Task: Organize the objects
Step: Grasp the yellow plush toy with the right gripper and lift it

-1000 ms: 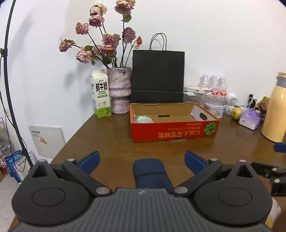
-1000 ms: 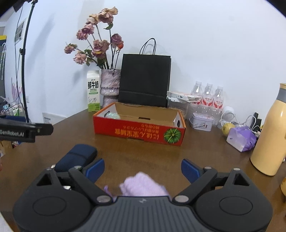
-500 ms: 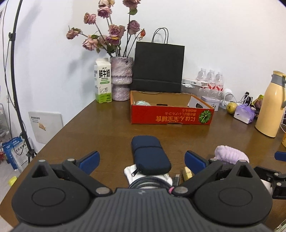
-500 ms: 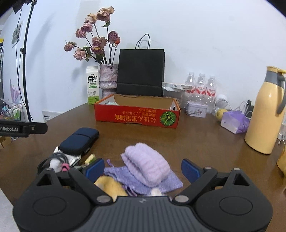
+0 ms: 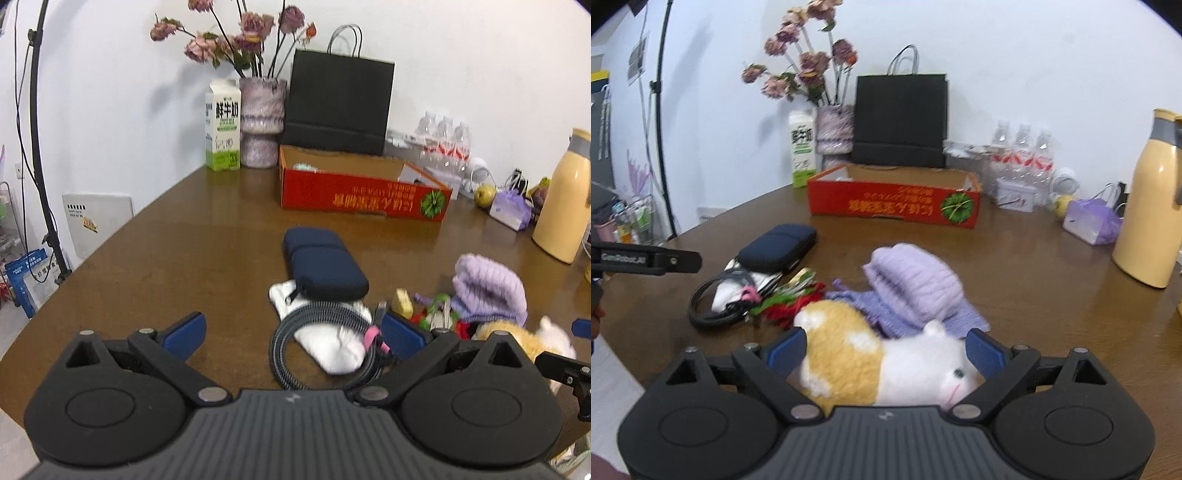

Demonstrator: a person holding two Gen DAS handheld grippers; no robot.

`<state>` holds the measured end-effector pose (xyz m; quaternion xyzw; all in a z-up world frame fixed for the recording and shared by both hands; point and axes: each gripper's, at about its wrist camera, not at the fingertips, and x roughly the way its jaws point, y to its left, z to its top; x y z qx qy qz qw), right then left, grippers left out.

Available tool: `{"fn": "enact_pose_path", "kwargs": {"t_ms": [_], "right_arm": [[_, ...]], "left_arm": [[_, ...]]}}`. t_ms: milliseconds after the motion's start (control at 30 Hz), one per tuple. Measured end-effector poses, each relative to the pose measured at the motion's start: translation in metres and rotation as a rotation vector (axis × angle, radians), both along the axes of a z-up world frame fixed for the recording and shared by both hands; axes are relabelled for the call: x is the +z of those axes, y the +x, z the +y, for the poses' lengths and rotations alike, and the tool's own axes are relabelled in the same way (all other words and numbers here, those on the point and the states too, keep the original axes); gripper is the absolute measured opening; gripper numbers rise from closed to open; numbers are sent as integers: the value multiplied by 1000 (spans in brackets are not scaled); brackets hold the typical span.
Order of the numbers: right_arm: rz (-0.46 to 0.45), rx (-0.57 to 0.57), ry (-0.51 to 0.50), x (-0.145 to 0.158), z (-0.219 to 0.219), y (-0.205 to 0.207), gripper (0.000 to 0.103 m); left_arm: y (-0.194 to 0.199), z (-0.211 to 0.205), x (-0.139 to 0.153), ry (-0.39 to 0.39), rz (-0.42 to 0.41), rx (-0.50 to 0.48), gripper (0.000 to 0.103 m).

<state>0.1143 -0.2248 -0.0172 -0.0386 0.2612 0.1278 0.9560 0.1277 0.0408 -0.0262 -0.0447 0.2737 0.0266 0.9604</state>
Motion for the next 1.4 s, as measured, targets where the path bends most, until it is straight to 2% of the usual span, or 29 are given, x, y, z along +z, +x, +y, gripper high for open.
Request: {"fn": "enact_pose_path", "kwargs": {"t_ms": [100, 200, 300, 533, 567, 600, 633, 667, 700, 733, 900, 1167, 1400], "right_arm": [[4, 41, -32, 1, 5, 7, 93], [65, 116, -128, -4, 16, 20, 103], [71, 117, -210, -18, 24, 26, 103], [64, 32, -188, -32, 15, 37, 103], [71, 26, -161, -32, 11, 39, 103], [84, 18, -132, -33, 6, 41, 100], [98, 16, -90, -33, 1, 42, 85], [112, 21, -40, -33, -3, 44, 74], [114, 26, -1, -32, -7, 44, 56], [99, 15, -18, -32, -5, 43, 44], [78, 9, -9, -34, -4, 38, 43], [37, 1, 63, -37, -5, 24, 42], [-17, -6, 71, -29, -7, 18, 42]], "left_arm": [[0, 1, -4, 2, 14, -15, 103], [0, 2, -5, 1, 14, -13, 103], [-1, 6, -7, -15, 13, -5, 103], [-1, 12, -13, -36, 26, -6, 103], [-1, 12, -14, -38, 26, -7, 103], [-1, 12, -14, -40, 27, -9, 103], [-1, 12, -15, -40, 29, -10, 103], [-1, 12, -15, -40, 31, -10, 103], [-2, 11, -16, -39, 32, -11, 103], [-2, 11, -16, -39, 34, -12, 103], [-4, 10, -18, -36, 44, -16, 103], [-1, 3, -21, -30, 73, -47, 103], [12, -6, -22, -26, 109, -65, 103]]}}
